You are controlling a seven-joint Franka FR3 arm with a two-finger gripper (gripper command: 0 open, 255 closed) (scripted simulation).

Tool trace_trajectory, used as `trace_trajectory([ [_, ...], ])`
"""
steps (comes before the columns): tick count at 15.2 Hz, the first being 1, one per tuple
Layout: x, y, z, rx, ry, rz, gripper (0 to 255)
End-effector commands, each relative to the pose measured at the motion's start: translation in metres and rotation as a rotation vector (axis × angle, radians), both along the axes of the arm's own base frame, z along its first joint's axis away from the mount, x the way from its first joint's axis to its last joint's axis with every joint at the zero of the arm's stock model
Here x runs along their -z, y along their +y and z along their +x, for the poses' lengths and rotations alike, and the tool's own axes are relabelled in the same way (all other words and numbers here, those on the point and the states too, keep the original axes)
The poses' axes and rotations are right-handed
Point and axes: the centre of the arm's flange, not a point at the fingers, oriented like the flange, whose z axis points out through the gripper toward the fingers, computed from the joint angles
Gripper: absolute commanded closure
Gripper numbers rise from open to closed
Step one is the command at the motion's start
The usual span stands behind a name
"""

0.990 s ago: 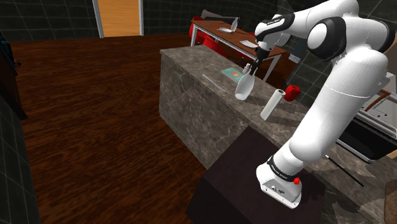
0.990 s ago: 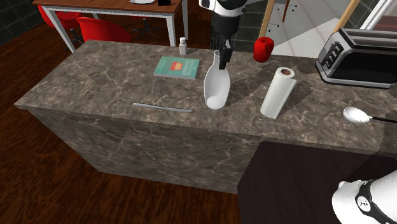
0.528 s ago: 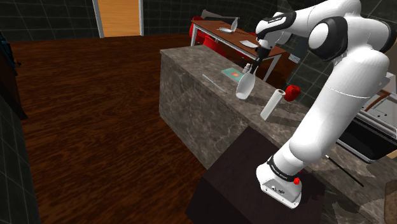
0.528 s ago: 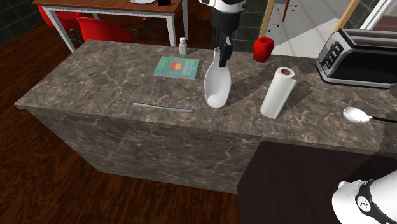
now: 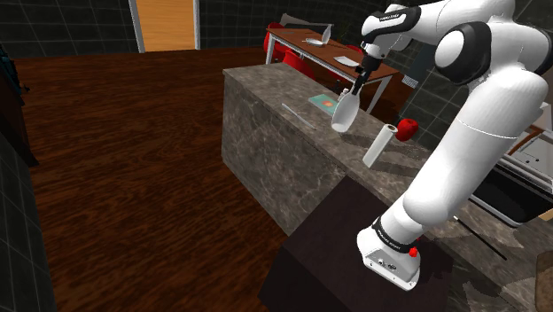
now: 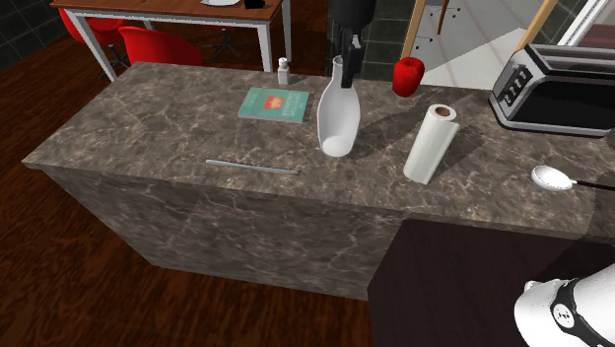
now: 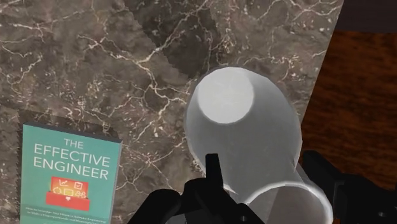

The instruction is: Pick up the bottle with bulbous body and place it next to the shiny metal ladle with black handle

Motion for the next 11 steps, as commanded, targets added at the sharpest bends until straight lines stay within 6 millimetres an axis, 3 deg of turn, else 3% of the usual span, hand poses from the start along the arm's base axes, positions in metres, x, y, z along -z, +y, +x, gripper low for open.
trace_trajectory([
  [1, -0.012, 0.000, -0.001, 0.000, 0.000, 0.000, 255],
  [10, -0.059, 0.000, -0.001, 0.000, 0.000, 0.000, 255],
  [11, -0.059, -0.001, -0.014, 0.000, 0.000, 0.000, 255],
])
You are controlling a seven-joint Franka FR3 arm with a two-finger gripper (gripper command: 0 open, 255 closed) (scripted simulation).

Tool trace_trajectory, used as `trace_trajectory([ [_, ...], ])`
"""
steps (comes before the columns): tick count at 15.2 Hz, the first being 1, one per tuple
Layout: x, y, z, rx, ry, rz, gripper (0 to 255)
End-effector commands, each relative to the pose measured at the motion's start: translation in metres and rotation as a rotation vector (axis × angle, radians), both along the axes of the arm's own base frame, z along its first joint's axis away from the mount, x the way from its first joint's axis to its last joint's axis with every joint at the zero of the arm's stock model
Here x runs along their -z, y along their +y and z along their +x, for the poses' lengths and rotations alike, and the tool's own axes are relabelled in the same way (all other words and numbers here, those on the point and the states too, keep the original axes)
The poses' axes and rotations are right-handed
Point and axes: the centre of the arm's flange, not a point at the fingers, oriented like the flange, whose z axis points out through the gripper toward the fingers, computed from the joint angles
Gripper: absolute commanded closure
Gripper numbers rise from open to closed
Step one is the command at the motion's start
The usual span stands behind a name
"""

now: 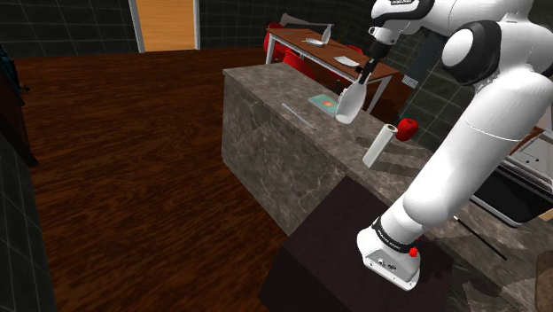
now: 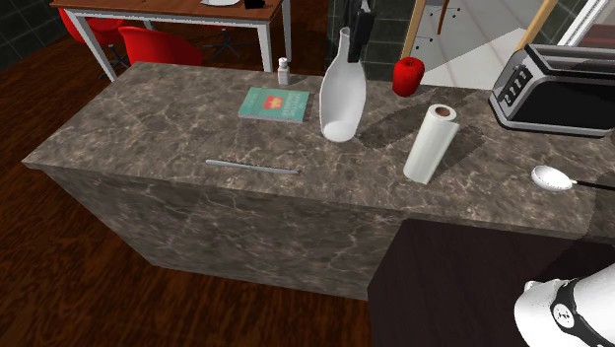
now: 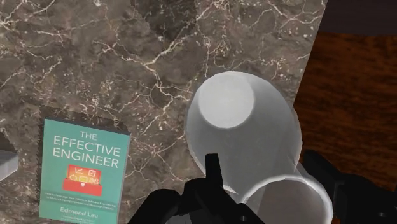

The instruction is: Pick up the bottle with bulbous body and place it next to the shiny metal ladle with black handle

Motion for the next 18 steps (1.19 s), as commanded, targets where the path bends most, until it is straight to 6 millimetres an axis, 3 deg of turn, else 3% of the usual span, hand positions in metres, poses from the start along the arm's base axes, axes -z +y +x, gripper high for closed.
trace_trajectory([
  [1, -0.002, -0.002, -0.019, 0.000, 0.000, 0.000, 255],
  [18, -0.002, -0.014, -0.243, 0.000, 0.000, 0.000, 255],
])
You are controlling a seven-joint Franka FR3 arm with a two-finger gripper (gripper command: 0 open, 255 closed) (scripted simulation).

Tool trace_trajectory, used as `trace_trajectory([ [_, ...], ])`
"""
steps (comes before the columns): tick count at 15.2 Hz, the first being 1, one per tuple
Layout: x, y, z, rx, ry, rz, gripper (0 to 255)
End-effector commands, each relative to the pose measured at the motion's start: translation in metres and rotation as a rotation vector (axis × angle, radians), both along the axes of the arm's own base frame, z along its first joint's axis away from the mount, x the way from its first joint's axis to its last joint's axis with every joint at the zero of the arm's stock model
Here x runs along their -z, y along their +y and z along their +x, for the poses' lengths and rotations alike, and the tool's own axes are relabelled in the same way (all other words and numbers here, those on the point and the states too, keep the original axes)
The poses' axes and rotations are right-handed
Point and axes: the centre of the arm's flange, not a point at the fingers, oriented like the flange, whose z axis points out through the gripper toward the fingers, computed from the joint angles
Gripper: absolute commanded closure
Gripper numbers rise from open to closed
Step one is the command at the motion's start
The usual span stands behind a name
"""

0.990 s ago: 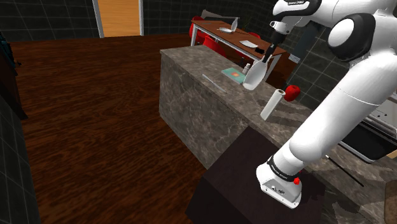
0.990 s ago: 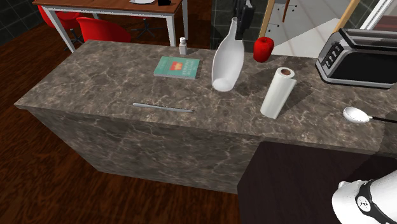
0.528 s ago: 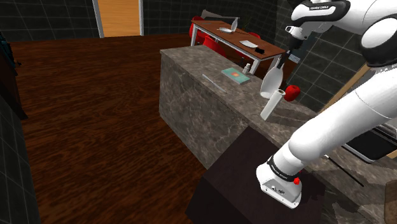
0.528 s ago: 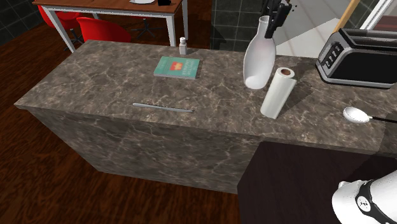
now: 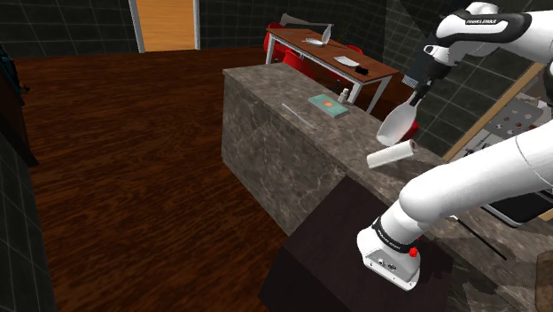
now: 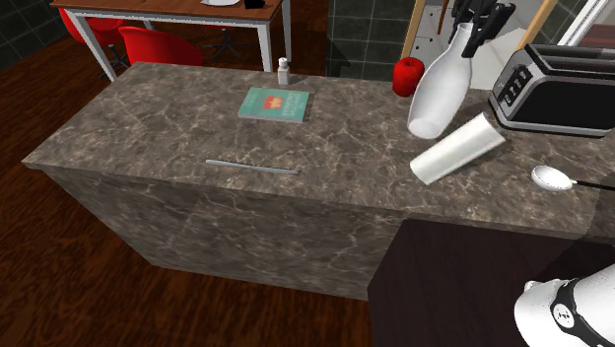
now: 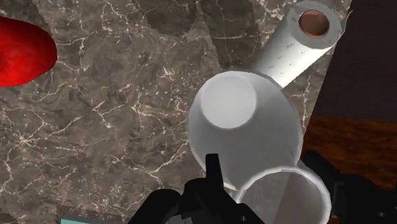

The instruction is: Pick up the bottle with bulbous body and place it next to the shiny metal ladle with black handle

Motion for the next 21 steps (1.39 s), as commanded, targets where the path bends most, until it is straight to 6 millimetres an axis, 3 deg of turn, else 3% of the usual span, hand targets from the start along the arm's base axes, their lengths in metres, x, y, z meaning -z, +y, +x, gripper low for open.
trace_trajectory([
  [1, 0.003, -0.001, -0.030, -0.001, 0.000, 0.000, 255],
  [21, 0.002, -0.015, -0.293, -0.001, 0.000, 0.000, 255],
])
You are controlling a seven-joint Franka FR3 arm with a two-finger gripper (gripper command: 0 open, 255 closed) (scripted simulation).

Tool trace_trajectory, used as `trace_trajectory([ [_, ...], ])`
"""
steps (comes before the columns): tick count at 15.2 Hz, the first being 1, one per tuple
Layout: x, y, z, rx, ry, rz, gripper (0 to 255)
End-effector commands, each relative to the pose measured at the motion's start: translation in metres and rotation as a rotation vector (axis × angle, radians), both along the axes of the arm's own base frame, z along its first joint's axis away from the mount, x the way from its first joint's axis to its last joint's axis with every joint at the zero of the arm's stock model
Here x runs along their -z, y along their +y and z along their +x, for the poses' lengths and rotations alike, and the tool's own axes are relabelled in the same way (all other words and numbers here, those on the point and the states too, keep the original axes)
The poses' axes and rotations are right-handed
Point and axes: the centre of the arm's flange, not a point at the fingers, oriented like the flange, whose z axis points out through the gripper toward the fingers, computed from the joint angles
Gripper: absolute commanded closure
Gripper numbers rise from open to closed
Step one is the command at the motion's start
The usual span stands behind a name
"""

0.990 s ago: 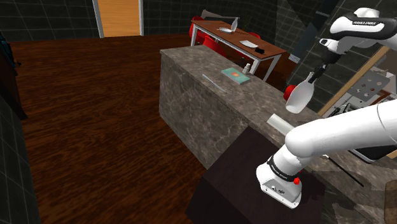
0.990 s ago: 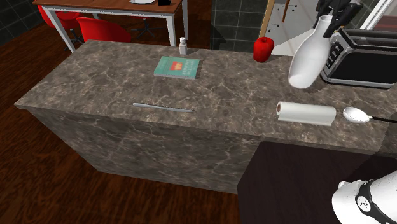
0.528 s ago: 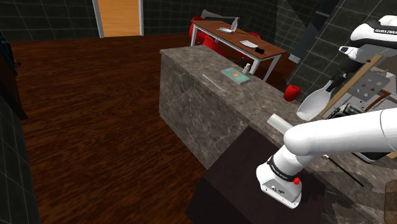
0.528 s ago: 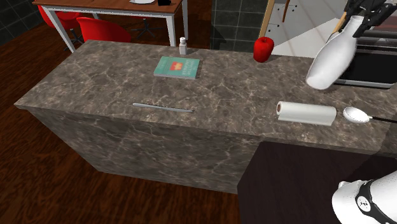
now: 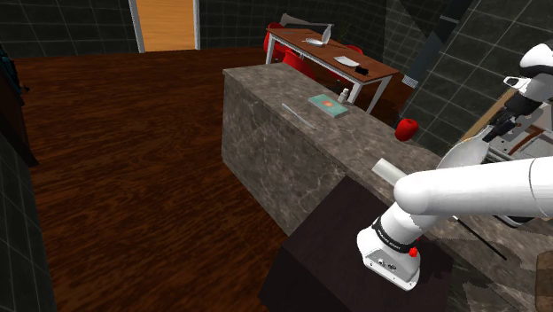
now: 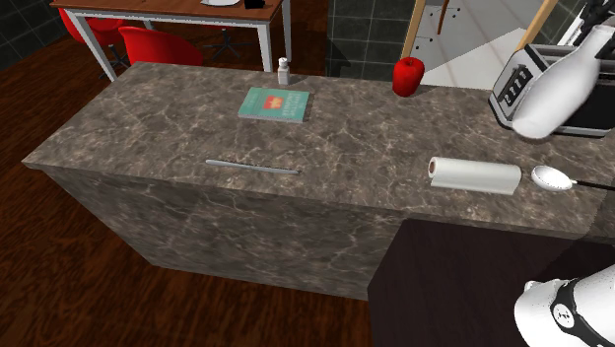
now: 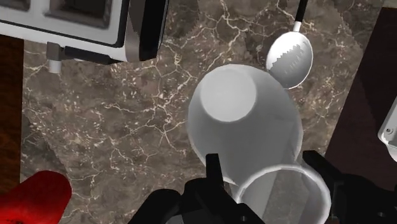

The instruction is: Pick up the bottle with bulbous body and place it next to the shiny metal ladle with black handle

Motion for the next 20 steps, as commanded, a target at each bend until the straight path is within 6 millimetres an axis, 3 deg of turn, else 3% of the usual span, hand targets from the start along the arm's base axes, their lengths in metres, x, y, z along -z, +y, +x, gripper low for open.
trace_trajectory([
  [1, -0.005, -0.001, -0.031, -0.001, 0.000, 0.000, 255],
  [20, -0.005, -0.015, -0.281, -0.001, 0.000, 0.000, 255],
])
